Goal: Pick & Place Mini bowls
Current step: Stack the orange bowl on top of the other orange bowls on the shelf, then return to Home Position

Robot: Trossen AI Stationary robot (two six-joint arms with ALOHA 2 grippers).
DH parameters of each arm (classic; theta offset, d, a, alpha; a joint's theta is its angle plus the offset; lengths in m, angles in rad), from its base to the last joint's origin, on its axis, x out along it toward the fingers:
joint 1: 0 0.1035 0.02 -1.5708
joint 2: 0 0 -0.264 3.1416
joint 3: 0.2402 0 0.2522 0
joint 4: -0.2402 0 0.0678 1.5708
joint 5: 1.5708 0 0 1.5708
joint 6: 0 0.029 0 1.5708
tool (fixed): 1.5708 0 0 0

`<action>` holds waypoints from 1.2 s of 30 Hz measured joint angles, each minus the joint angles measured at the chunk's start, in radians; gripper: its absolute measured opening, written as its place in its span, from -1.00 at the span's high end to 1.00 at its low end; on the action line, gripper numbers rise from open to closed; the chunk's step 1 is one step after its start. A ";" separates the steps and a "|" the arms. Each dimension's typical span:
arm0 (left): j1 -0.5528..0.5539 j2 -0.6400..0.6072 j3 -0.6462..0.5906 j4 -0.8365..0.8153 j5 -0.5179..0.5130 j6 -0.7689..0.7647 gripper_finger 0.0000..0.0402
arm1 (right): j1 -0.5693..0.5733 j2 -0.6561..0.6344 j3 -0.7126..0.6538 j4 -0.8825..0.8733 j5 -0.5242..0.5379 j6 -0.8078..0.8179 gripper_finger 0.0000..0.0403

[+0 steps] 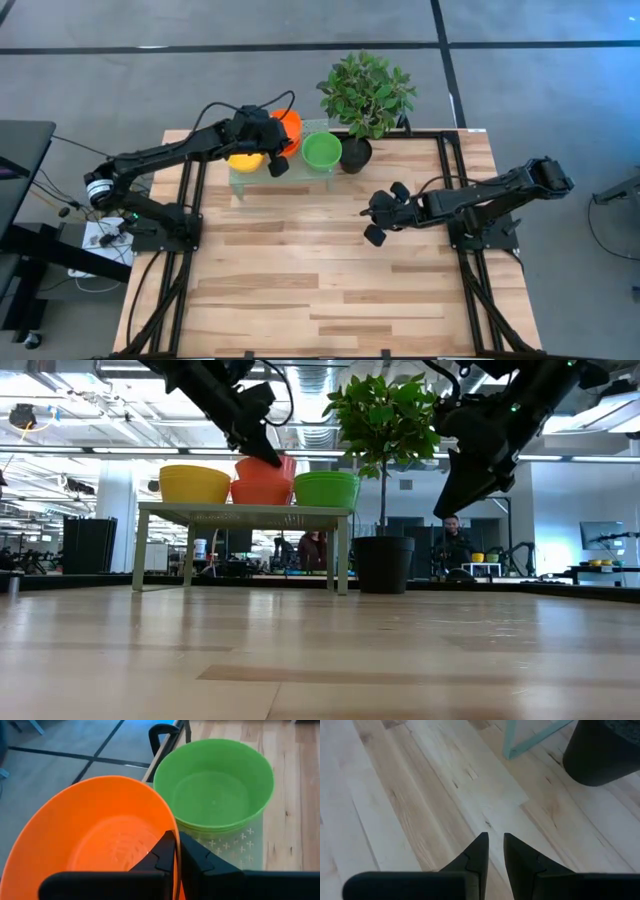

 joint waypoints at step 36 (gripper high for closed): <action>-0.185 -0.167 0.000 -0.054 -0.041 -0.190 0.41 | -0.035 -0.015 0.015 -0.054 0.025 -0.218 0.73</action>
